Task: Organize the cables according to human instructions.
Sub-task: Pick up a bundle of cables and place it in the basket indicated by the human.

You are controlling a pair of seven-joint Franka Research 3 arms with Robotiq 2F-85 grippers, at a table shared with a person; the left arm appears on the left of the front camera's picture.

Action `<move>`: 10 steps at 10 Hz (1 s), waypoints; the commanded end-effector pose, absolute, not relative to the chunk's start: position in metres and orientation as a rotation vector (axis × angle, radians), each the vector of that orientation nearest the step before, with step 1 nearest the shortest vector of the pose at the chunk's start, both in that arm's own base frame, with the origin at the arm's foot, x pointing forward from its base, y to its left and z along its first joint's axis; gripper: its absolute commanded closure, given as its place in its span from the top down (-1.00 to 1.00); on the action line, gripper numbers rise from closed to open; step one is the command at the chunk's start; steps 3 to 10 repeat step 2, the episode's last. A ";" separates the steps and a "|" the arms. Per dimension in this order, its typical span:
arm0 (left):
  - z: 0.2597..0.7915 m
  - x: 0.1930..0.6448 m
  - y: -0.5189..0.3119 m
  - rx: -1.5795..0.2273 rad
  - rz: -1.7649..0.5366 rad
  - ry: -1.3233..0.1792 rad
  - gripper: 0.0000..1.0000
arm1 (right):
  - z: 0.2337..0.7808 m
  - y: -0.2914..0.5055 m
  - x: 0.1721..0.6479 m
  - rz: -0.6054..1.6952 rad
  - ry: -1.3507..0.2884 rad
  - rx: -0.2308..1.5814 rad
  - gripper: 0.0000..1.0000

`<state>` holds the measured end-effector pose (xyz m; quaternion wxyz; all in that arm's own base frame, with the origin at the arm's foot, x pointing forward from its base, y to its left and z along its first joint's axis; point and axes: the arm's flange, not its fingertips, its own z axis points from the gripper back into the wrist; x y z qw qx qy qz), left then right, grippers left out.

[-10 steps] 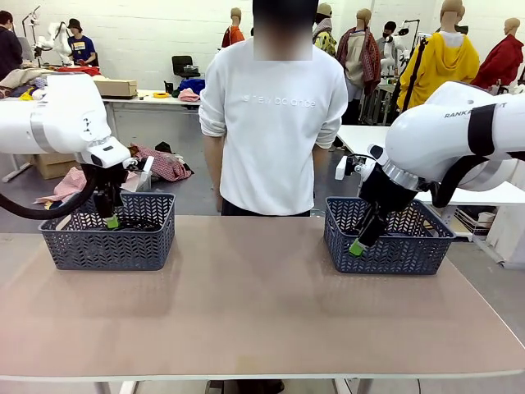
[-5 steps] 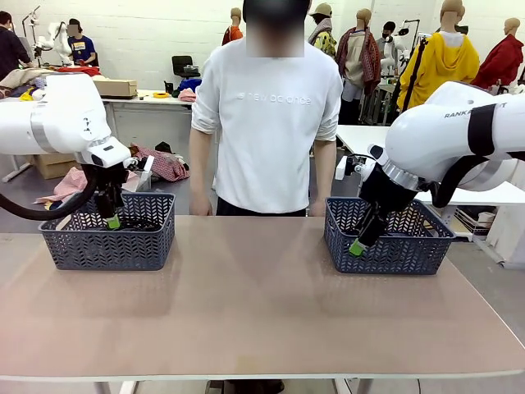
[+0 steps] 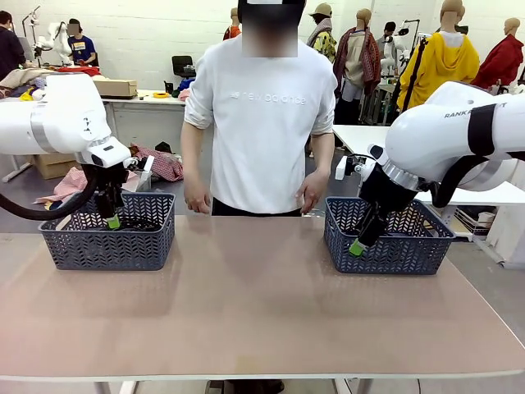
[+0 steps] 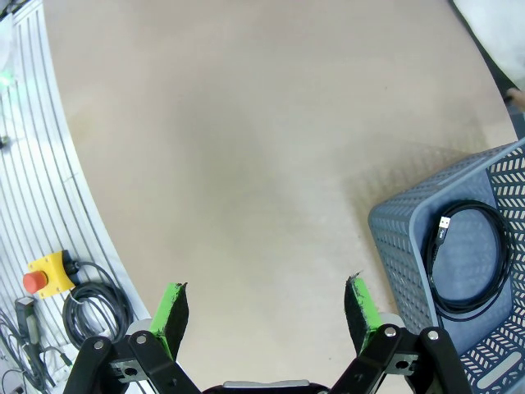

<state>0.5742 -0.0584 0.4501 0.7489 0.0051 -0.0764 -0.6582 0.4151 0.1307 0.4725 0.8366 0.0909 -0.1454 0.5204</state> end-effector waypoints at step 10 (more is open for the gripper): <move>0.451 0.575 -0.057 0.027 -1.445 -0.165 1.00 | 0.474 0.131 0.417 1.105 -0.297 0.179 1.00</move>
